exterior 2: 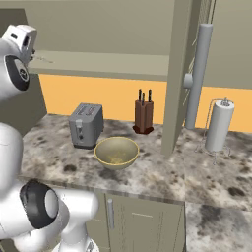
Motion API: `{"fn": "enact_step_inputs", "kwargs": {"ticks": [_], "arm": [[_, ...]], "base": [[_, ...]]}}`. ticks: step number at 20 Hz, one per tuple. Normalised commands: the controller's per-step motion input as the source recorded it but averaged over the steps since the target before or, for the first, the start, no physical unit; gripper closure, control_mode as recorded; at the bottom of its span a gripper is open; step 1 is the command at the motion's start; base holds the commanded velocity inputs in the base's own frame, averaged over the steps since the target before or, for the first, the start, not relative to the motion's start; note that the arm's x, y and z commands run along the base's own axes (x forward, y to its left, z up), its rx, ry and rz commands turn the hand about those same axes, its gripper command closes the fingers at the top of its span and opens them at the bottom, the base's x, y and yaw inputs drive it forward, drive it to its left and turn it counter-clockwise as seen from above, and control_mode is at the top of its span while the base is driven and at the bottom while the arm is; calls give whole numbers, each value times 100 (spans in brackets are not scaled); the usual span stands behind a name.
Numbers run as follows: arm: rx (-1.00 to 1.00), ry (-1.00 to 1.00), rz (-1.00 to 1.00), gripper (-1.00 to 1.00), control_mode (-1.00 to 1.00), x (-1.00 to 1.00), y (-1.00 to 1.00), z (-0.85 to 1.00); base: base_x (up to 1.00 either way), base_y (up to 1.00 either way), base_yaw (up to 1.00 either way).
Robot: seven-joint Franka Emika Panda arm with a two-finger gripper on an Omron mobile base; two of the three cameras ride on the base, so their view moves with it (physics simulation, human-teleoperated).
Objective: Open the cabinet and setup a tea strainer by placing it in the bowl upright.
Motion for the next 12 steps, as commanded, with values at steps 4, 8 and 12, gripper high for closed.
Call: {"fn": "enact_step_inputs", "kwargs": {"ticks": [4,8,12], "arm": [[-4,27,-33,100,-100,-100,-54,-5],[-19,2,-32,100,-100,-100,-53,0],[-24,0,-32,100,-100,-100,-61,-3]], "base": [[0,0,0],[0,0,0],[0,0,0]]}}
